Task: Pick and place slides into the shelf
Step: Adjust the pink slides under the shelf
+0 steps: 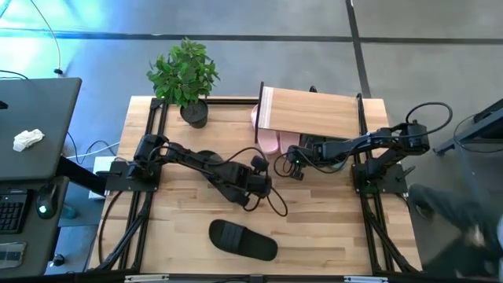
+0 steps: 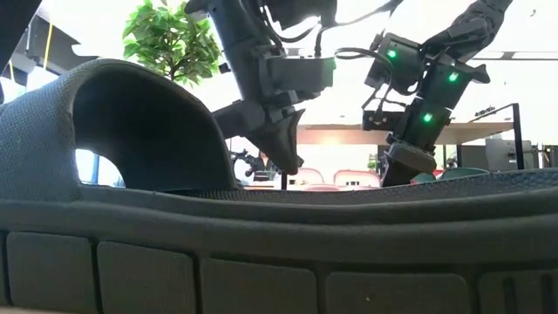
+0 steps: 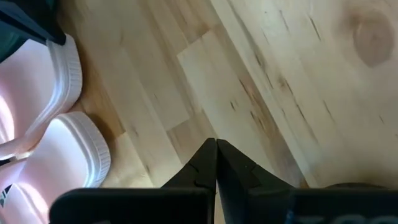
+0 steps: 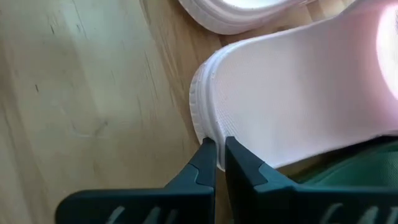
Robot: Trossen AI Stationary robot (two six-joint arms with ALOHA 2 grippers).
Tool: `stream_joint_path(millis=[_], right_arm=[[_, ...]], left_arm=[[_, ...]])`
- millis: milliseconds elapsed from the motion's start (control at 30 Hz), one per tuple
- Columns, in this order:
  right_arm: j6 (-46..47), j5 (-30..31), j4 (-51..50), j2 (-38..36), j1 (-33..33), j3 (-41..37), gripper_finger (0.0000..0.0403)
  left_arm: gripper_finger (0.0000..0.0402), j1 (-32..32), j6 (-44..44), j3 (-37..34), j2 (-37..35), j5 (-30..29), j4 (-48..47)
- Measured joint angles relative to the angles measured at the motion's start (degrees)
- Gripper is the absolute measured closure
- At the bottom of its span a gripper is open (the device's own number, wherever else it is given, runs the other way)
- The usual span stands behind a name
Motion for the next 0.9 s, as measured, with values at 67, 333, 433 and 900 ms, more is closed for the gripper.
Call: stream_joint_path(millis=[67,333,433,900], right_arm=[[-0.04,-0.01,0.0,0.0,0.0,0.0,0.0403],[-0.27,-0.33,0.07,0.0,0.0,0.0,0.0403],[-1.24,-0.26,0.34,0.0,0.2,-0.02,0.0398],[-2.36,3.49,1.91,0.0,4.19,-0.09,0.0259]], left_arm=[[0.0402,-0.25,0.02,0.0,0.0,0.02,-0.03],[0.0402,-0.26,0.04,0.0,0.0,0.13,-0.22],[0.0402,-0.26,0.04,0.0,0.0,0.13,-0.46],[0.0402,-0.29,0.02,-0.02,0.0,0.14,-2.73]])
